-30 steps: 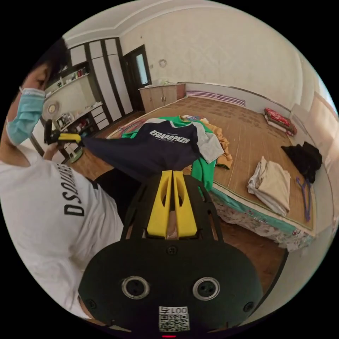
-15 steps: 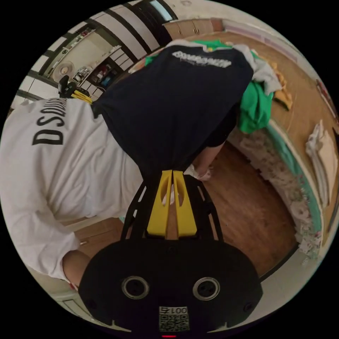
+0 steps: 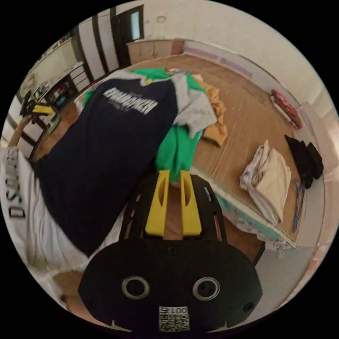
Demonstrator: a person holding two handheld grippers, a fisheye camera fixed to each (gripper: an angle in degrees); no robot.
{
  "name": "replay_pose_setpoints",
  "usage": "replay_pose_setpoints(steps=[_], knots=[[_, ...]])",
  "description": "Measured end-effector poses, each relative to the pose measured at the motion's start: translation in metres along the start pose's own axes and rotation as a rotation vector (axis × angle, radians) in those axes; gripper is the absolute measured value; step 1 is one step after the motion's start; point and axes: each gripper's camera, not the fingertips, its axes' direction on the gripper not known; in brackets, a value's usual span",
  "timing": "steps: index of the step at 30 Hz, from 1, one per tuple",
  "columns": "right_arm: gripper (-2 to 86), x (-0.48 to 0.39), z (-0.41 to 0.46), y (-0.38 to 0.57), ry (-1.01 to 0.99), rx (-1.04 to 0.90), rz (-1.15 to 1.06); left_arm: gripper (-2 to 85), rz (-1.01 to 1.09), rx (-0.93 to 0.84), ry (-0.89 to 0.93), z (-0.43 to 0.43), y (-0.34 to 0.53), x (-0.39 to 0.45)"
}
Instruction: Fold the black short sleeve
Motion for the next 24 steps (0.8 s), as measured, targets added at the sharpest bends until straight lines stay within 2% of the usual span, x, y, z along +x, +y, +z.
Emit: replay_pose_setpoints(steps=[3, 5, 8, 10, 14, 16, 18, 24], knots=[[6.3, 0.035, 0.03, -0.052, 0.001, 0.088, 0.138, -1.0, 0.035, 0.115, -0.132, 0.031, -0.095, 0.01], [9.1, 0.058, 0.057, -0.079, -0.161, 0.132, 0.24, -1.0, 0.044, 0.213, -0.223, 0.059, -0.168, 0.021], [10.7, 0.076, 0.084, -0.093, -0.298, 0.199, 0.358, -1.0, 0.045, 0.236, -0.134, 0.094, -0.253, 0.027], [10.5, 0.083, 0.095, -0.095, -0.283, 0.215, 0.408, -1.0, 0.057, 0.228, -0.104, 0.113, -0.298, 0.033], [5.3, 0.107, 0.109, -0.089, -0.429, 0.319, 0.519, -1.0, 0.056, 0.157, -0.036, 0.16, -0.378, 0.044], [3.6, 0.117, 0.113, -0.083, -0.451, 0.343, 0.561, -1.0, 0.062, 0.153, -0.074, 0.177, -0.401, 0.052], [2.7, 0.123, 0.113, -0.08, -0.445, 0.338, 0.596, -1.0, 0.058, 0.115, -0.091, 0.193, -0.421, 0.058], [1.2, 0.098, 0.063, -0.059, -0.221, 0.496, 0.585, -1.0, 0.06, 0.107, -0.106, 0.221, -0.452, 0.066]])
